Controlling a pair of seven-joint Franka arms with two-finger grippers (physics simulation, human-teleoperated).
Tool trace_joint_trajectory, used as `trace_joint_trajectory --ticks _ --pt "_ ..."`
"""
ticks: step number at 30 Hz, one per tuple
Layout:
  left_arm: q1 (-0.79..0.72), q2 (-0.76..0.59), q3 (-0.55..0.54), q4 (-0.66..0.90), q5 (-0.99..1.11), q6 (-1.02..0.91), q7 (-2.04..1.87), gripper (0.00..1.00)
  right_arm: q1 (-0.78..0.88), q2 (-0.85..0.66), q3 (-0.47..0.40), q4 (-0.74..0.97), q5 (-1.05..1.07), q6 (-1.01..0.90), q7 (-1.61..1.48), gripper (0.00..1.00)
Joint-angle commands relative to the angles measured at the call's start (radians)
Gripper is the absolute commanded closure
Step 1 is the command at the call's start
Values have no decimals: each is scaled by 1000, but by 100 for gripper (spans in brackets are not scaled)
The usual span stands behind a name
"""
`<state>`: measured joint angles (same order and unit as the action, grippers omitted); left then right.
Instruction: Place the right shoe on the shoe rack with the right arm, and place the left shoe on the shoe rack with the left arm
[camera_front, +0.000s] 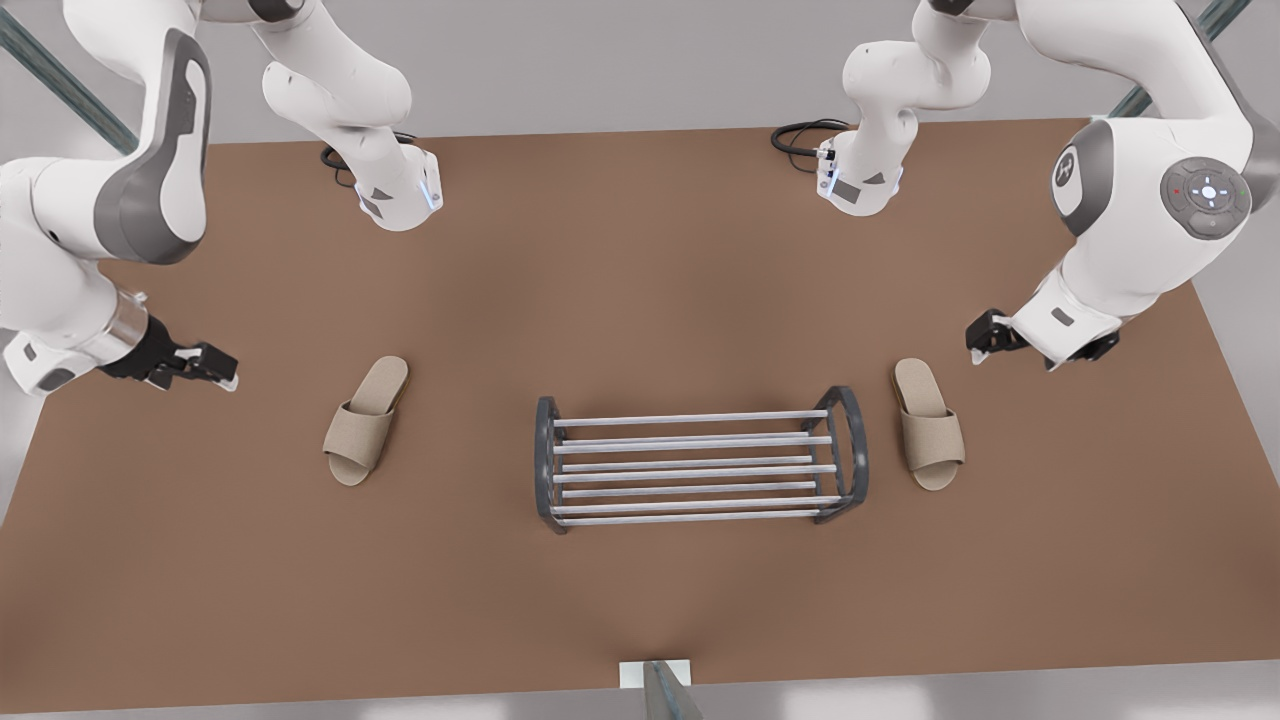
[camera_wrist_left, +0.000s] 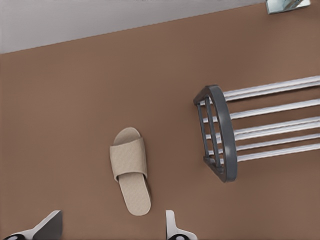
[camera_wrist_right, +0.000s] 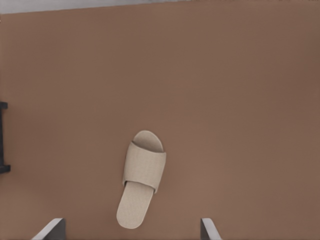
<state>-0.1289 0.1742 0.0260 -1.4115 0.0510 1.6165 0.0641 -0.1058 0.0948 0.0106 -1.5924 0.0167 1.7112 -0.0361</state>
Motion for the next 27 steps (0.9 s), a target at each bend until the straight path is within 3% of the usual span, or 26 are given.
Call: trace_joint_trajectory --ticks 1,3,6,8,10,12,14,18,27 --pt "0 4 0 0 0 31 13 0 0 -1 0 -3 2 42 -11 0" --pt "-3 5 23 -3 -8 39 11 0 26 -9 0 -44 2 71 -10 0" --pt "-3 -243 25 -524 -10 526 -41 0 28 -66 2 -242 2 269 -7 0" --pt "-3 -305 51 -760 -8 804 -41 0 29 -72 22 -316 2 335 -7 0" --pt "-3 -318 69 -946 -16 1109 -47 0 55 -69 37 -437 3 495 4 0" --pt "-3 -279 71 -1046 -22 1359 -75 0 63 -67 43 -463 3 516 44 0" --pt "-2 -245 126 -1098 -20 1534 -75 0 61 -67 54 -557 3 637 58 0" --pt "-2 -211 179 -1235 85 1800 -69 0 43 -58 52 -623 3 702 58 0" --pt "-5 -131 190 -1241 173 1875 -64 0 -18 16 51 -735 -18 958 -21 0"
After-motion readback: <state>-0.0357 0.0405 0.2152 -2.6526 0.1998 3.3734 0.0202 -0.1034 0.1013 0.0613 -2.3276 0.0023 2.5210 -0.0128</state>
